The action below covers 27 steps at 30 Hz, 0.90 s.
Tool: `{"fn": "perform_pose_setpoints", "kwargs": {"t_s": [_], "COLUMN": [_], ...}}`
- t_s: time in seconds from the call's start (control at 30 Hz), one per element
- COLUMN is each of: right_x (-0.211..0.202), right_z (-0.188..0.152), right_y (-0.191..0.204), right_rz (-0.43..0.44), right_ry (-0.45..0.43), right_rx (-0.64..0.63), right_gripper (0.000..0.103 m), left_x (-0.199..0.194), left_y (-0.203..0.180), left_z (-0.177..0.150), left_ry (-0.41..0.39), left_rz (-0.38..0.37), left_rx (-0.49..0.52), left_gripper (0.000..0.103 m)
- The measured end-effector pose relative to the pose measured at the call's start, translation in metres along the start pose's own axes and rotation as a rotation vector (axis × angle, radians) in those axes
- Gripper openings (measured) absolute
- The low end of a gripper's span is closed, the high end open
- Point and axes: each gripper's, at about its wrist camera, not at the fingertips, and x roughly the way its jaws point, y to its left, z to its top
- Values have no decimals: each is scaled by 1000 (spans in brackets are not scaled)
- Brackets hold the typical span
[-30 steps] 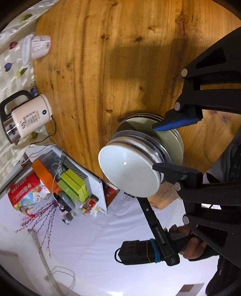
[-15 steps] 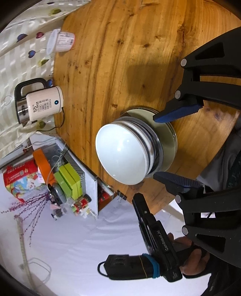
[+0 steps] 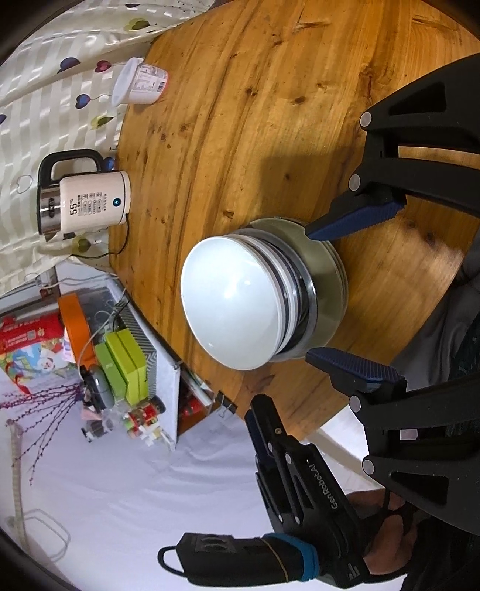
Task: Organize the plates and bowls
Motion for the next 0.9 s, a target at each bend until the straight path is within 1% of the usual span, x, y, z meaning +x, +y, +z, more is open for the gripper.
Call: {"fn": "perform_pose_setpoints", "kwargs": {"t_s": [0.2, 0.4, 0.57, 0.7, 0.9], "right_x": [3, 8, 11, 14, 19], "right_z": [-1, -3, -3, -3, -3], "right_y": [2, 6, 8, 11, 13], "right_rz": [-24, -41, -46, -47, -48], "right_ry": [6, 16, 24, 29, 40], "right_rx": [-11, -27, -36, -43, -48], "right_gripper": [62, 63, 63, 63, 64], "left_x": [2, 5, 7, 10, 13], "left_y": [-1, -2, -2, 0, -2], "left_z": [-2, -4, -6, -7, -9], "left_ry": [3, 7, 14, 23, 29], "left_rz": [25, 19, 29, 16, 36], "left_rx": [3, -6, -10, -25, -20], "left_gripper": [25, 25, 25, 25, 25]}}
